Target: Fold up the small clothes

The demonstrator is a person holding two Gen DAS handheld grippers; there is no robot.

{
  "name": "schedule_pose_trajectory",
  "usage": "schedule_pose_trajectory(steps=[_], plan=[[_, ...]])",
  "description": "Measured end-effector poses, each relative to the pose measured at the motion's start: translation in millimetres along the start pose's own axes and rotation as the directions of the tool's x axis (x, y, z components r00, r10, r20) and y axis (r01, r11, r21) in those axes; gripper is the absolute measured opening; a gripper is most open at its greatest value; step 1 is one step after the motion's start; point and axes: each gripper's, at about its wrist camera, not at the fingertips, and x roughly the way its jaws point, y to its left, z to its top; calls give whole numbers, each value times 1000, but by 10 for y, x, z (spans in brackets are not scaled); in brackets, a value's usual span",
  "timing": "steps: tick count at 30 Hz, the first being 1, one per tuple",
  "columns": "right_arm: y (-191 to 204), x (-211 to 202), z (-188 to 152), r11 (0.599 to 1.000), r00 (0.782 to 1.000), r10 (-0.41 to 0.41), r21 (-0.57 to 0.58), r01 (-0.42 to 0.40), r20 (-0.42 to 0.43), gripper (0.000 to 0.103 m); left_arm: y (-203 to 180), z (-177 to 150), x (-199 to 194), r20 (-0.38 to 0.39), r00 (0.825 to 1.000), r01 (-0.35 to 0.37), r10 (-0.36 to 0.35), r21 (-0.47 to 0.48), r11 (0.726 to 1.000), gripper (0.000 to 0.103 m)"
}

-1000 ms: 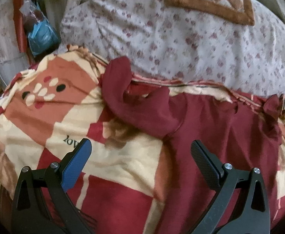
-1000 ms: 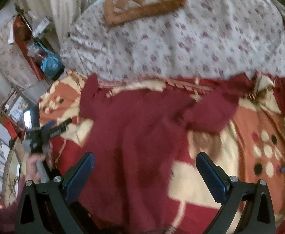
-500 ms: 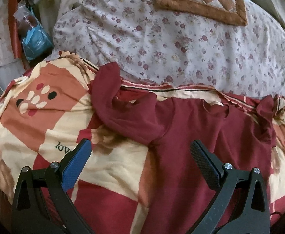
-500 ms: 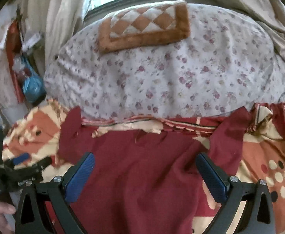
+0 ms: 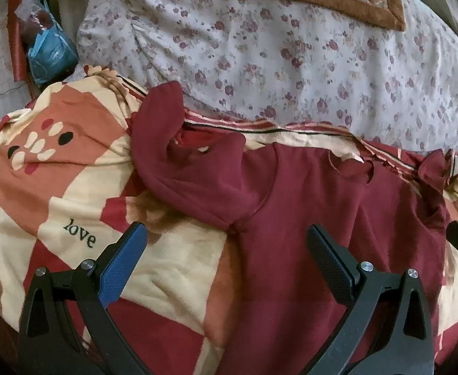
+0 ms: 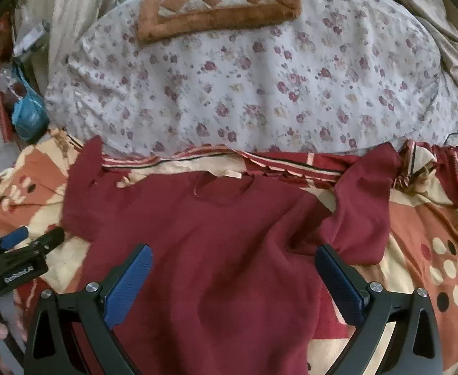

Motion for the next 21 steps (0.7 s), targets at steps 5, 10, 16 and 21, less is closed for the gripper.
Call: schedule_pose_trajectory(steps=[5,10,16,21], plan=[[36,184,-7,1000,999,-18,-19,17,-45,103,-8,2,126,-17,1000,-5,5,2,1000,102],[76,320,-24,999,998,-40,-36,38,-57,103,4,3,208,-28,1000,2,-2,-20,1000,102],[124,458,-72,998,997,-34,-46,30,-77,103,8,-21,292,-41,999,-4,3,-18,1000,102],[145,608,-115,999,995,-17,-49,12,-99,103,100,-40,403,-60,998,-20,18,-31,999,102]])
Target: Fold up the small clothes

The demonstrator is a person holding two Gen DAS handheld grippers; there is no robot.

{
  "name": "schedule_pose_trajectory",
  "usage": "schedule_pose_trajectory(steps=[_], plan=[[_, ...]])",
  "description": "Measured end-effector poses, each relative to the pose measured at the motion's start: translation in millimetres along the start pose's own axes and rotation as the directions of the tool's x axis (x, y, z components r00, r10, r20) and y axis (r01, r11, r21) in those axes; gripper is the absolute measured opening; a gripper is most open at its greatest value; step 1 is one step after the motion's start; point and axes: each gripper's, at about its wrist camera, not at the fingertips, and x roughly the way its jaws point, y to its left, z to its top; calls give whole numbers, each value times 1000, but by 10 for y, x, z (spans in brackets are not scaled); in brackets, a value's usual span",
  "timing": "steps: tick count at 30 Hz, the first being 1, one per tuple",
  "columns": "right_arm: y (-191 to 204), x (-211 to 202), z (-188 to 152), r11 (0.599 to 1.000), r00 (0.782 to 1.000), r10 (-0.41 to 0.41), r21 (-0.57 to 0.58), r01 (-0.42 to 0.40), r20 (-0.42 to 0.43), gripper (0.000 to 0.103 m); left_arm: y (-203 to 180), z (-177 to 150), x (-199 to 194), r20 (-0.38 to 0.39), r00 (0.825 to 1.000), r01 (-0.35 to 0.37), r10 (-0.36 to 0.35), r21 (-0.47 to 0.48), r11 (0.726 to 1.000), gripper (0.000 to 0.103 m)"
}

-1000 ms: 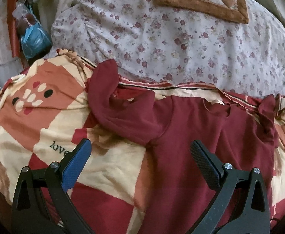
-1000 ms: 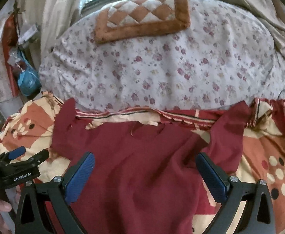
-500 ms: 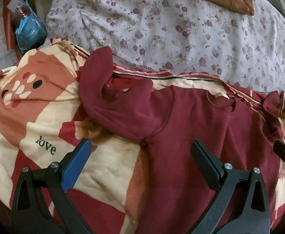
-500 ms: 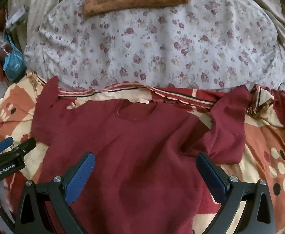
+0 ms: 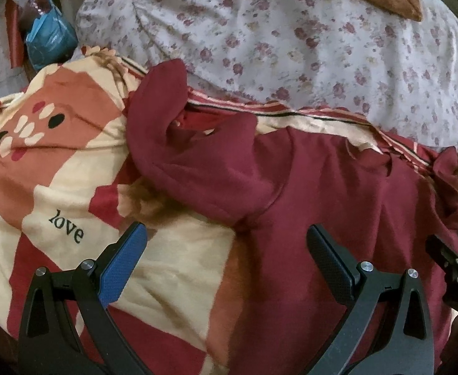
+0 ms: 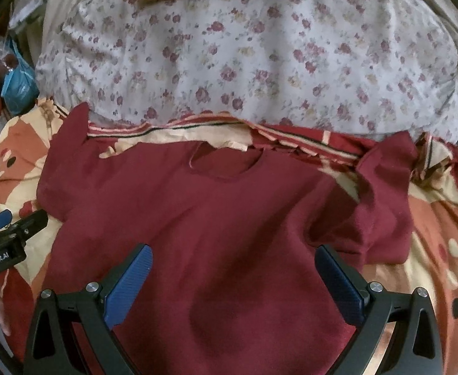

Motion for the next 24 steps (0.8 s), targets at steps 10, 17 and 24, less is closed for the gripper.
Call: schedule_pose_trajectory(steps=[10,17,24], plan=[[89,39,-35,1000,1000,10,-28,-10,-6,103,115,38,20,6,1000,-18,19,-40,999,102],[93,48,-5,1000,1000,-3,-26,3,-3,103,104,36,50,3,1000,-28,28,-22,999,102],[110,146,-17,1000,1000,8,-19,-8,-25,103,174,76,127,-3,999,-42,42,-39,998,102]])
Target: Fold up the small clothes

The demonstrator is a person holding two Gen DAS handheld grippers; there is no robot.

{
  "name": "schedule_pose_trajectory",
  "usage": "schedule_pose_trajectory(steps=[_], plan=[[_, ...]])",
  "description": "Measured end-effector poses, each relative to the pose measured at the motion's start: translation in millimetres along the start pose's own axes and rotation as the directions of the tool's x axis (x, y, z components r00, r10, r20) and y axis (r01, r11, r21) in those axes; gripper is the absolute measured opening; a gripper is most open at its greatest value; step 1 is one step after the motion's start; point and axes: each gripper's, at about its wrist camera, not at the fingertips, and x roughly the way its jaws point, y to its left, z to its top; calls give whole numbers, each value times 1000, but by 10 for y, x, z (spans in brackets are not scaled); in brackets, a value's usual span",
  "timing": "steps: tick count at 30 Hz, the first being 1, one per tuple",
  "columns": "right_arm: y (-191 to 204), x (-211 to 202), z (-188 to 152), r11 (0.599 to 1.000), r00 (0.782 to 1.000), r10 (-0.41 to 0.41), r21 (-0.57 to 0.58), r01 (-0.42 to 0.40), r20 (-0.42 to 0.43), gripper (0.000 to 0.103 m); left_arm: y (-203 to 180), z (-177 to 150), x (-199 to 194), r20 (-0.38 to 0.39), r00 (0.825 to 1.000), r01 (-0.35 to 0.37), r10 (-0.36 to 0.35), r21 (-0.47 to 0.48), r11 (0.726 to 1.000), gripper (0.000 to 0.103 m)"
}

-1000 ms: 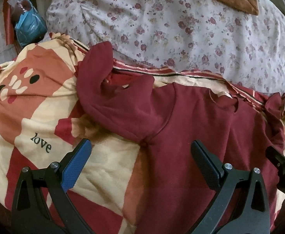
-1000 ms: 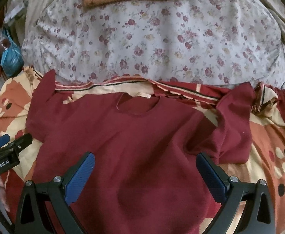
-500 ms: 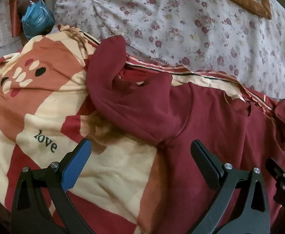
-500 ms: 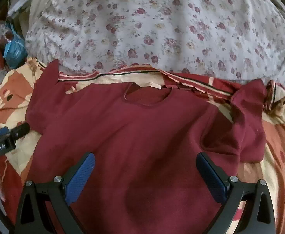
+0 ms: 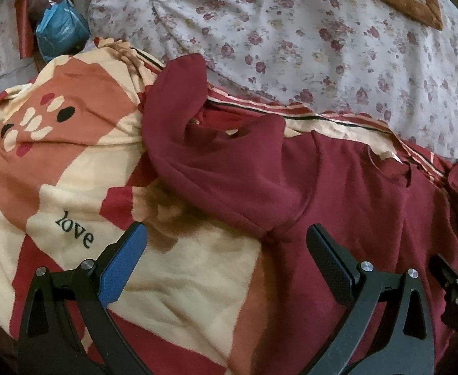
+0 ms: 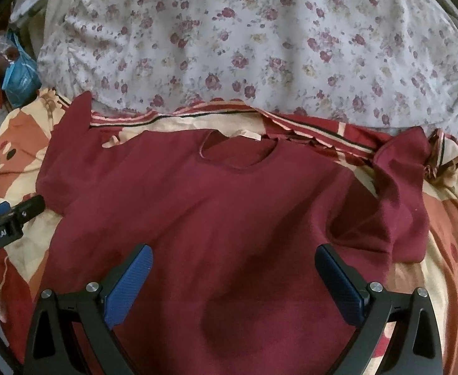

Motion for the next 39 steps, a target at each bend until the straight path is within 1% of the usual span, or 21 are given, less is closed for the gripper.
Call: schedule_pose_trajectory(steps=[10,18,28,34,39], plan=[[33,48,15,1000,1000,-7,3,7,-6,103,20,34,-3,7,1000,2,-2,-11,1000,102],[-56,74,24,998,999,-36,44,37,-17,103,-90,-22,-19,0,1000,27,-27,4,1000,102],[-68,83,35,998,999,-50,43,51,-22,103,-155,-35,11,-7,999,39,-39,8,999,102],[-79,134,69,997,998,-55,51,56,-24,103,-80,12,66,-27,999,42,-43,-28,999,102],[-72,131,85,997,998,-57,55,59,-24,103,0,37,74,-23,998,49,-50,-49,998,102]])
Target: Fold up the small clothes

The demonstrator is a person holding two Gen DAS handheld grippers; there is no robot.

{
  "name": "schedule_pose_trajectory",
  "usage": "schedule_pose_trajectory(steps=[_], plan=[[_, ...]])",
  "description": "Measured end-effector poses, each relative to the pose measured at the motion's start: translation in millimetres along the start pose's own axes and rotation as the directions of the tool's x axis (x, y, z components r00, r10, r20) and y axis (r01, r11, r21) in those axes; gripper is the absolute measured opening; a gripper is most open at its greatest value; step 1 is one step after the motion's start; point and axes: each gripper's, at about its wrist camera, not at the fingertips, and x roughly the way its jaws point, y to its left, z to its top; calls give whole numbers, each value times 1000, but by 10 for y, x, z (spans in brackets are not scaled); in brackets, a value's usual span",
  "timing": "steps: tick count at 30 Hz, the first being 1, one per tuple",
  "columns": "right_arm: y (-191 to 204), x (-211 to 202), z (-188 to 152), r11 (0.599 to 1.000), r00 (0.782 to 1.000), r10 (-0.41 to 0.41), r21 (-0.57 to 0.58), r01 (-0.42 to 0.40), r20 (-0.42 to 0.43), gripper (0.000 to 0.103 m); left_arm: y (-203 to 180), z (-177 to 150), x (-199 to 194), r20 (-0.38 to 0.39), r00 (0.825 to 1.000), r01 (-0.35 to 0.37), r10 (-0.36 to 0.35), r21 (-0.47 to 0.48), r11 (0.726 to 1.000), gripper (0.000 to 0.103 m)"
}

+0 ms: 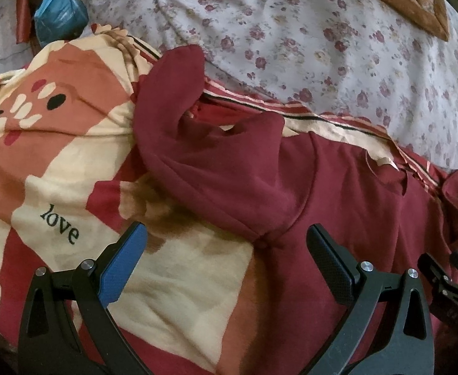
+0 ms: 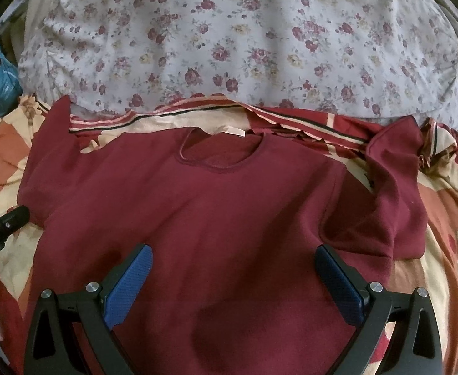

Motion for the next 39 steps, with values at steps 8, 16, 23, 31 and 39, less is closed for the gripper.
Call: schedule_pose_trajectory(steps=[8,16,23,31,39], plan=[[16,-69,55,998,998,60,16,-61,14,103,376,260,9,37,999,-35,37,-48,998,102],[34,-29,106,995,996,93,24,-93,15,103,935,1005,463,106,987,-106,118,-116,988,94],[143,39,71,992,992,128,-18,-128,-16,103,1235,1378,1296,-26,994,-108,105,-200,974,51],[133,64,67,989,989,147,-20,-148,-32,103,1299,1451,1412,-15,999,26,-29,-203,979,6],[-32,-146,46,982,984,180,56,-180,6,103,1039,1505,537,117,964,254,-240,-120,960,5]])
